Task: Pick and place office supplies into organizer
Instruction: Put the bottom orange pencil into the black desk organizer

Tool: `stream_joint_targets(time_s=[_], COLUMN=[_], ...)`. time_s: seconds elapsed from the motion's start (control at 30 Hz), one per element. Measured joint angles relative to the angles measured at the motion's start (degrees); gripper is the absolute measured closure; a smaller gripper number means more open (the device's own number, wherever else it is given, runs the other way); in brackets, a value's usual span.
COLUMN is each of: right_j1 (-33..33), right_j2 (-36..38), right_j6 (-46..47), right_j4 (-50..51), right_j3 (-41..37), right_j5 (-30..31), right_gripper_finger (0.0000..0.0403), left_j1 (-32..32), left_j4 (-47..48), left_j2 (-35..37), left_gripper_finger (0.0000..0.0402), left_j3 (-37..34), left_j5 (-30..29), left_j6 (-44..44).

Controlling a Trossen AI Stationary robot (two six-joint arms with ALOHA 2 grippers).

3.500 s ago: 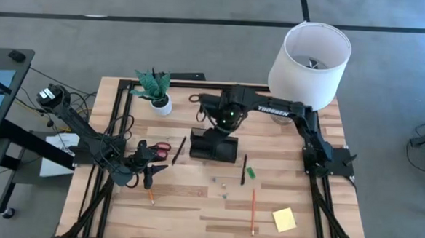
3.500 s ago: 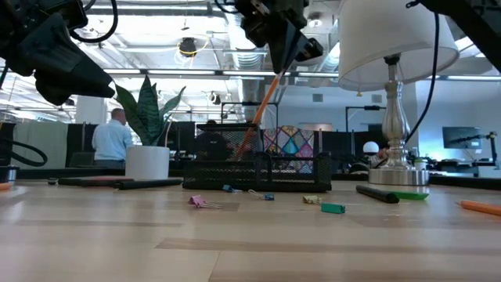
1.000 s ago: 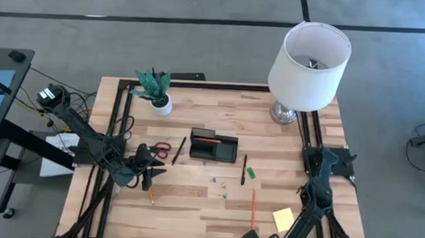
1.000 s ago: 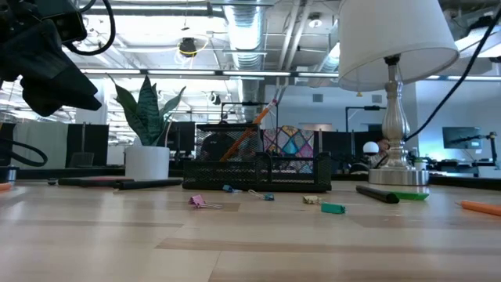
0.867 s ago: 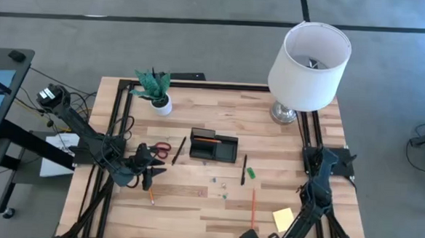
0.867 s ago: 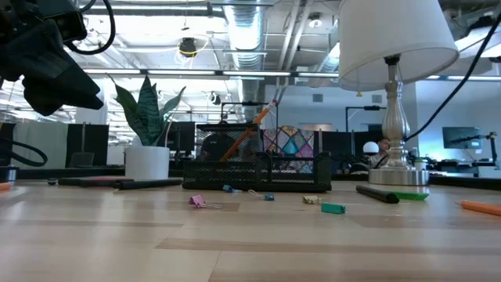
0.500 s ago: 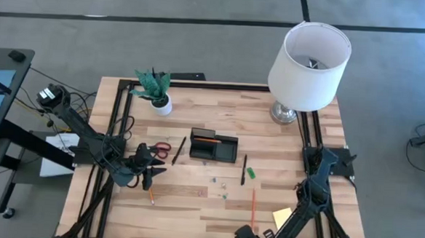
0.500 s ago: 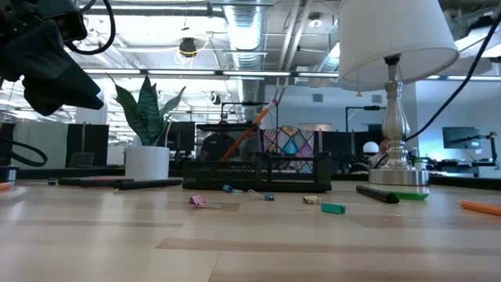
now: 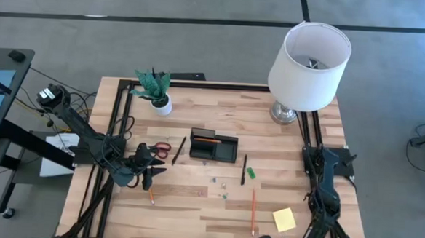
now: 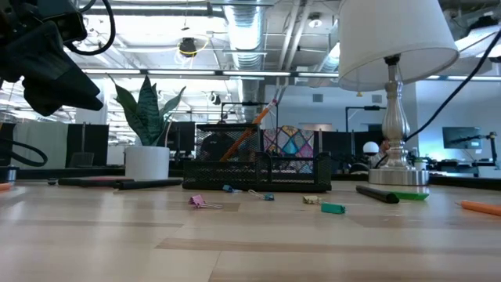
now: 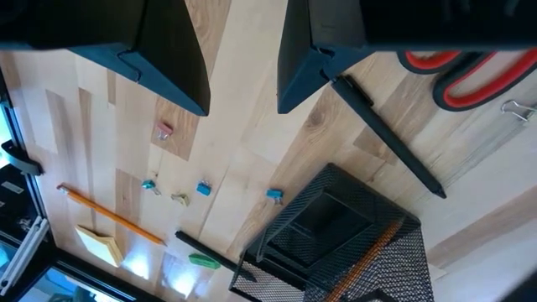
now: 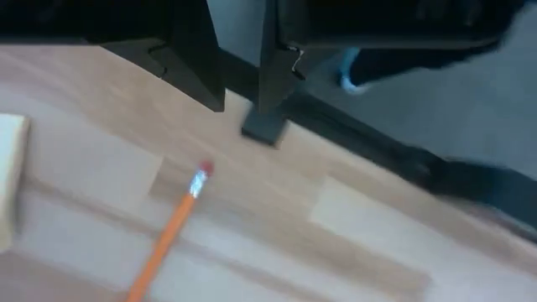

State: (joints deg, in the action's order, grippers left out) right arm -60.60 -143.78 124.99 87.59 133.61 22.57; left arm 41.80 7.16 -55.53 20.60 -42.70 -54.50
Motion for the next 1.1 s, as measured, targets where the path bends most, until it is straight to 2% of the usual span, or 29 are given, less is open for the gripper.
stream_joint_targets(time_s=[0.27,0.4,0.77,1.1], right_j1=[-0.83,-0.41,1.97,4.48], right_j2=[-5.34,-5.58,-5.62,-5.6], right_j6=[1.76,2.05,1.18,2.41], right_j4=[0.59,2.52,2.3,2.41], right_j3=[-0.14,-0.12,-0.14,-0.14], right_j5=[0.14,1.92,1.87,-2.93], right_gripper_finger=[0.0332,0.0332,0.0332,0.0332], left_j1=[0.0,0.0,0.0,0.0], left_j4=[-0.04,-0.05,-0.07,0.0], left_j2=[0.0,0.0,0.02,0.0], left_gripper_finger=[0.0265,0.0265,0.0265,0.0265], left_j3=[0.0,0.0,0.0,0.0], left_j5=[-0.57,-0.59,-0.61,0.19], left_j6=[-0.22,-0.25,-0.37,-0.08])
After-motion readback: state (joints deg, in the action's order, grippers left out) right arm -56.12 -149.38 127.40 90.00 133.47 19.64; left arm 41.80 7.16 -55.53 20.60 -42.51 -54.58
